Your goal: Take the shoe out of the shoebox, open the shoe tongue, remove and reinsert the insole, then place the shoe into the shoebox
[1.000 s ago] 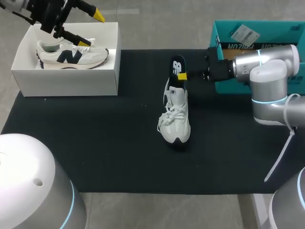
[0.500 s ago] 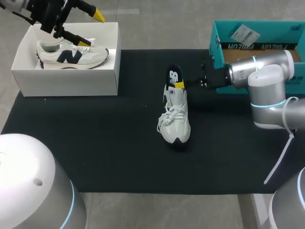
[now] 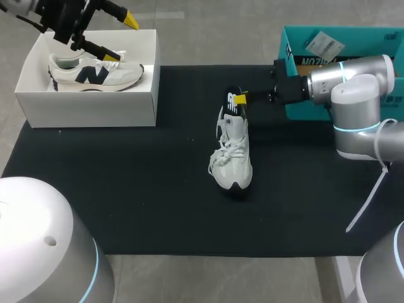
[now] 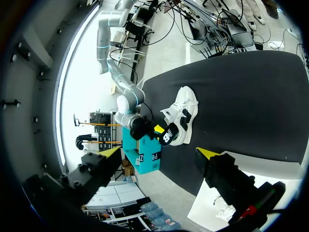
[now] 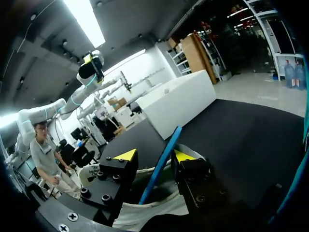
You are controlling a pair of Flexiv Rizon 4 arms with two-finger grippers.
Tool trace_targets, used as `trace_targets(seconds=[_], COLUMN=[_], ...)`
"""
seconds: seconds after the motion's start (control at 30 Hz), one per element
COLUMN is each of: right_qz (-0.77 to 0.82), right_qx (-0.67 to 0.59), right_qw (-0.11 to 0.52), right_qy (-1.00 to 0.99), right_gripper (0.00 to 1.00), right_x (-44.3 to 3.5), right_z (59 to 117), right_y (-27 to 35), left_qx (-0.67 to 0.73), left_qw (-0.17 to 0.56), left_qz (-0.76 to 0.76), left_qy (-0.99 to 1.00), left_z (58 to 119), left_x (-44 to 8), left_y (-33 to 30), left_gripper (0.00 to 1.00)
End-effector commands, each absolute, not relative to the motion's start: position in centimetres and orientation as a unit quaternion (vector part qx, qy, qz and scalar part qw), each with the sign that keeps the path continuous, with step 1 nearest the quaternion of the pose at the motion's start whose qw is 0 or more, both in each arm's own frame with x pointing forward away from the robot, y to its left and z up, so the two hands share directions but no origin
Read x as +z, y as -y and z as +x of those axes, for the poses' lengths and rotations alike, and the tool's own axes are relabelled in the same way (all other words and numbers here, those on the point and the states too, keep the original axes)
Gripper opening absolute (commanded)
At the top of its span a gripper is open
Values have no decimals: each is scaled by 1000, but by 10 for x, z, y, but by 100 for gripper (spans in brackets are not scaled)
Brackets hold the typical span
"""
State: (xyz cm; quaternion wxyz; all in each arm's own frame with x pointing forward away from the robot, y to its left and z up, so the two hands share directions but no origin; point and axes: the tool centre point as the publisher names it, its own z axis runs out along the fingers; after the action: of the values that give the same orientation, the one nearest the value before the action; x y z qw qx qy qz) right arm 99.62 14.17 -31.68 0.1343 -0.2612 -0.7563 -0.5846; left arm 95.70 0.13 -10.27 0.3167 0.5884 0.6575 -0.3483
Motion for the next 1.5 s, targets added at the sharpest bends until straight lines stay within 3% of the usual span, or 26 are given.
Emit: trace_targets(seconds=[0.03, 0.17, 0.2, 1.37, 1.4, 1.47, 1.5], right_qz=[-257, -257, -257, -311, -312, -309, -308], right_qx=[-580, -582, -582, -591, -592, -591, -590], right_qw=[140, 143, 143, 159, 157, 152, 148], right_qy=[760, 758, 758, 727, 727, 729, 731], right_gripper=[33, 3, 1, 0, 5, 62, 63], right_x=[-315, -318, -319, -339, -337, -333, -331], right_z=[1007, 1006, 1005, 946, 946, 949, 952], right_y=[-141, -144, -145, -160, -160, -158, -157], left_qx=[-347, -347, -347, -347, -347, -347, -347], left_qw=[315, 315, 315, 315, 315, 315, 315], left_qz=[589, 589, 589, 589, 589, 589, 589], left_qy=[-658, -658, -658, -658, -658, -658, -658], left_z=[958, 958, 958, 958, 958, 958, 958], left_x=[-102, -102, -102, -102, -102, -102, -102], left_y=[-1, -1, -1, -1, -1, -1, -1], left_gripper=[100, 100, 100, 100, 100, 100, 100])
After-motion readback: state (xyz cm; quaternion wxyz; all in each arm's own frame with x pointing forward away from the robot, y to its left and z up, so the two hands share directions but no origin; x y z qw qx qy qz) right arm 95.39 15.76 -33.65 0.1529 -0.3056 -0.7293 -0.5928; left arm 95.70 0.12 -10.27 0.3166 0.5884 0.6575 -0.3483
